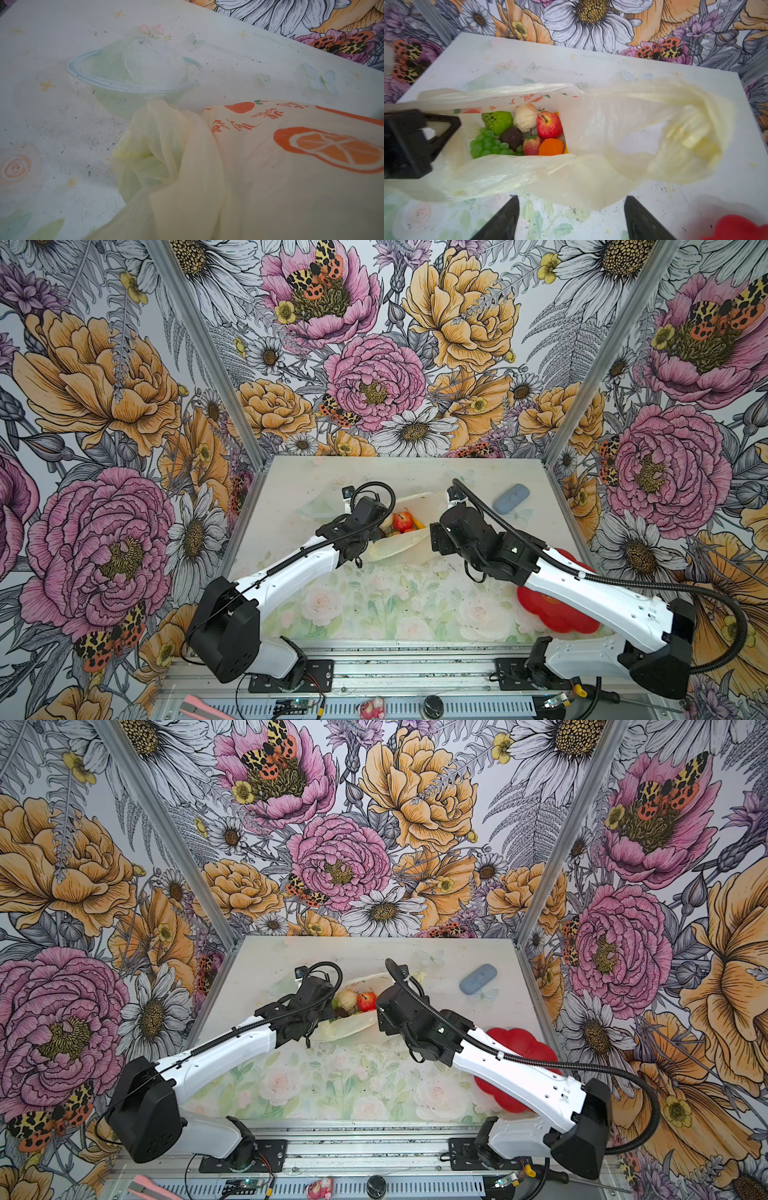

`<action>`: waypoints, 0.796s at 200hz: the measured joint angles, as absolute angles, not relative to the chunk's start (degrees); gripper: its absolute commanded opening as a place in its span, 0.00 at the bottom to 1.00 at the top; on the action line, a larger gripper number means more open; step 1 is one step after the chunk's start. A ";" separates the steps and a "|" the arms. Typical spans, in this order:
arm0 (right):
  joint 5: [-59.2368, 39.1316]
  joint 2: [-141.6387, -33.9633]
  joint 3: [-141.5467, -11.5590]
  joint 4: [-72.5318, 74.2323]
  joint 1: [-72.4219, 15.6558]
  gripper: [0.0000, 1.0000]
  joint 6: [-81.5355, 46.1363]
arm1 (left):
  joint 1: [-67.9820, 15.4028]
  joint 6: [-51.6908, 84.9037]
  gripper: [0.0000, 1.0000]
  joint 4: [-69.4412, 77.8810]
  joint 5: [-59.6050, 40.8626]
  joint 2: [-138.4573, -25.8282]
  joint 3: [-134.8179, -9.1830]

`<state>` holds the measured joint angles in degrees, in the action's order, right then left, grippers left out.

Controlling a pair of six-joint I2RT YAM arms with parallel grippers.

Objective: Take the fake fruits out of the plastic bag
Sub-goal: 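Hold the bag with the left gripper while the right gripper reaches over the bag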

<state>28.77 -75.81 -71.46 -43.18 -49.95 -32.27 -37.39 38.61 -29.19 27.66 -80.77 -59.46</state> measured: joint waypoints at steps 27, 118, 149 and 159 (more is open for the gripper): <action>27.55 -83.20 -75.16 -44.07 -47.11 0.80 -31.81 | -37.39 38.54 0.00 -29.26 27.64 -79.68 -59.33; 25.19 -98.28 -83.00 -44.40 -40.21 0.83 -30.52 | -37.87 33.93 0.00 -27.68 23.90 -79.35 -58.30; 24.45 -103.61 -85.45 -44.25 -38.41 0.83 -30.30 | -37.58 32.27 0.00 -25.98 20.71 -78.48 -56.25; 23.57 -105.25 -85.71 -43.94 -37.78 0.82 -30.30 | -37.21 31.94 0.00 -25.10 19.38 -77.91 -55.46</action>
<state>23.57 -105.25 -85.71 -43.94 -37.78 -30.30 -37.21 31.94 -25.10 19.38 -77.91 -55.46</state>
